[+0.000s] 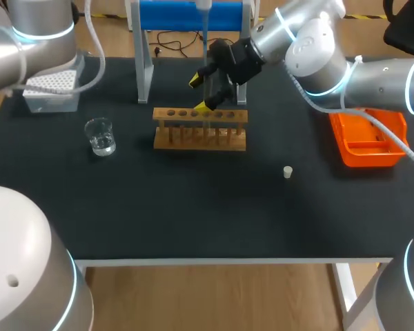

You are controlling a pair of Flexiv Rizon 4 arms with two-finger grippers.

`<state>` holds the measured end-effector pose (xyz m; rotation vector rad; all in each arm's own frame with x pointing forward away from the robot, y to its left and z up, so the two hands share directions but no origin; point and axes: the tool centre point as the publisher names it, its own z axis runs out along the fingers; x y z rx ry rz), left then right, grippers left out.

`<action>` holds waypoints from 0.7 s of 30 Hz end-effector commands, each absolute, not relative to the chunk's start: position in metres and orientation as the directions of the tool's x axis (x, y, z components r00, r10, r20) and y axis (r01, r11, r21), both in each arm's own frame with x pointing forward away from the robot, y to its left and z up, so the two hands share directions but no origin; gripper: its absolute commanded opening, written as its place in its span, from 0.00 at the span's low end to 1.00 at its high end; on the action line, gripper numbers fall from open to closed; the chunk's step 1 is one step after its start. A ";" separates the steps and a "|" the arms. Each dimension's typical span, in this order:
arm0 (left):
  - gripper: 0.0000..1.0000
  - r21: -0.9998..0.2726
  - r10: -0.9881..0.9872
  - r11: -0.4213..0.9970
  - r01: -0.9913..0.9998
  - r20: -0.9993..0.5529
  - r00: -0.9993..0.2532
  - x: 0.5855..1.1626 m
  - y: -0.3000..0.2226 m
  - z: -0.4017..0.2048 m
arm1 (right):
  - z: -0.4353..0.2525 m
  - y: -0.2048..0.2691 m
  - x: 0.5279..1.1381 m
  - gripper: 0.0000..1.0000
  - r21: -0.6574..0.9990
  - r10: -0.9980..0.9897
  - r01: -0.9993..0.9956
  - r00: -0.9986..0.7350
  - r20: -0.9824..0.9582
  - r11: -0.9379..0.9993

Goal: Invert the test tube, pick up the pipette, mount the tip to pipette, aspirate from beaker and dispense into the tube, eject the tip, return the pipette, and cap with the stopper.

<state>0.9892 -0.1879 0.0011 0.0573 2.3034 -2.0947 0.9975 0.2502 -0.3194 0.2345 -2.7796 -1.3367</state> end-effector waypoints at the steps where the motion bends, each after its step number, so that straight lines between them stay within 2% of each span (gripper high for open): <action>1: 0.00 -0.995 0.004 0.085 0.043 -0.043 -0.999 0.989 -0.188 -0.004 | -0.319 0.250 0.999 1.00 0.778 -0.160 -0.115 -0.987 -0.019 0.617; 21: 0.00 -0.997 -0.003 0.073 0.009 -0.009 -1.000 0.989 -0.185 -0.019 | -0.319 0.250 0.999 1.00 0.778 -0.160 -0.115 -0.987 -0.019 0.617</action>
